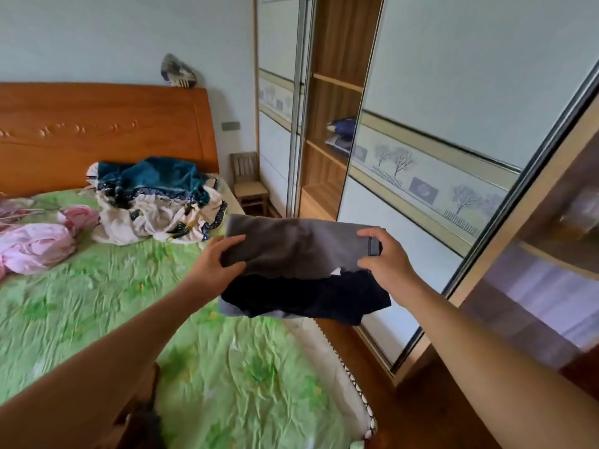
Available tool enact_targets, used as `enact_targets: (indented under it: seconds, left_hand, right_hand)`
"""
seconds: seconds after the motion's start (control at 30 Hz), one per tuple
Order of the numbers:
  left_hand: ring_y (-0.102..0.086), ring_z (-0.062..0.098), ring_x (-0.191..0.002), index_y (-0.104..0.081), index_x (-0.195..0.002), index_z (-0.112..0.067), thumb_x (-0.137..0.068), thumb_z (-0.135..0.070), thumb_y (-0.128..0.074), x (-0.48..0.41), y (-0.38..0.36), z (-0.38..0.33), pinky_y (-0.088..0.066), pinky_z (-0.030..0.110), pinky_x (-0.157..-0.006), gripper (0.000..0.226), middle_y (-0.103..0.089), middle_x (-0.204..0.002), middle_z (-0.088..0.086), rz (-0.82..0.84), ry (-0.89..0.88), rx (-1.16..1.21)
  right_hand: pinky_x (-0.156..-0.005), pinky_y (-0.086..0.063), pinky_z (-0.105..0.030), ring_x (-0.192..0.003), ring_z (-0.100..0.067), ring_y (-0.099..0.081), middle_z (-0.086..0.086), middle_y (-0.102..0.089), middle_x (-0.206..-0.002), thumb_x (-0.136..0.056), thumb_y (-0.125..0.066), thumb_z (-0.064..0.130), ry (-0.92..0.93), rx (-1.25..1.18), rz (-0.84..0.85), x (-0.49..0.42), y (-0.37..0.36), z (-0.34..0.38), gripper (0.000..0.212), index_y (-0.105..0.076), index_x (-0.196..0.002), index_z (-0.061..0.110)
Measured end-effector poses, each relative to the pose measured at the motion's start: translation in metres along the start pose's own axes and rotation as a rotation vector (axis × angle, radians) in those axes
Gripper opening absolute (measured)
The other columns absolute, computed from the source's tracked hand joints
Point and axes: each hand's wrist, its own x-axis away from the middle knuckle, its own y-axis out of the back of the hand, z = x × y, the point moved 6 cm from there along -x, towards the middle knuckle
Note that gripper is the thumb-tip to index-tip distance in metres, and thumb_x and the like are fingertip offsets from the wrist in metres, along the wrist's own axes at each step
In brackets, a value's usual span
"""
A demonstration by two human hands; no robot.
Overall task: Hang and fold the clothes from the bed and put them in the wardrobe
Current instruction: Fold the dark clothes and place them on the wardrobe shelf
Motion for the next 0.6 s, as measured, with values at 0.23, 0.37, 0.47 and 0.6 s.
enact_targets:
  seconds: [0.23,0.37,0.47,0.6]
  left_hand:
    - [-0.052,0.021,-0.114,-0.059,-0.137,-0.021,-0.089,-0.013,-0.070,-0.017,-0.030,-0.100,-0.042,0.032,-0.102,0.050,-0.051,-0.126,0.003,-0.026,-0.217,-0.208]
    - [-0.053,0.026,-0.118,-0.060,-0.137,-0.022,-0.086,-0.018,-0.072,-0.025,-0.066,-0.139,-0.043,0.035,-0.101,0.053,-0.050,-0.136,0.007,-0.031,-0.247,-0.355]
    - [-0.055,0.029,-0.119,-0.058,-0.139,-0.021,-0.086,-0.019,-0.071,-0.030,-0.102,-0.164,-0.043,0.036,-0.102,0.055,-0.047,-0.141,0.008,-0.032,-0.223,-0.420]
    - [-0.057,0.029,-0.117,-0.056,-0.141,-0.022,-0.087,-0.023,-0.068,-0.037,-0.151,-0.190,-0.044,0.035,-0.101,0.056,-0.045,-0.142,0.007,-0.025,-0.204,-0.496]
  right_hand:
    - [-0.070,-0.040,-0.015,-0.111,-0.012,-0.052,0.007,-0.049,-0.131,-0.080,-0.066,-0.002,0.120,0.164,-0.096,0.008,0.104,0.013,0.063,-0.054,-0.129,0.035]
    - [-0.071,-0.040,-0.020,-0.107,-0.014,-0.050,0.002,-0.046,-0.136,-0.082,-0.067,0.002,0.200,0.321,-0.085,0.000,0.146,0.001,0.062,-0.050,-0.135,0.029]
    - [-0.075,-0.040,-0.027,-0.106,-0.023,-0.055,-0.003,-0.043,-0.137,-0.085,-0.066,0.005,0.229,0.439,-0.055,-0.009,0.176,-0.014,0.059,-0.047,-0.139,0.023]
    - [-0.072,-0.048,-0.037,-0.097,-0.029,-0.059,-0.008,-0.040,-0.136,-0.088,-0.063,0.008,0.274,0.599,-0.015,-0.021,0.211,-0.034,0.057,-0.044,-0.140,0.018]
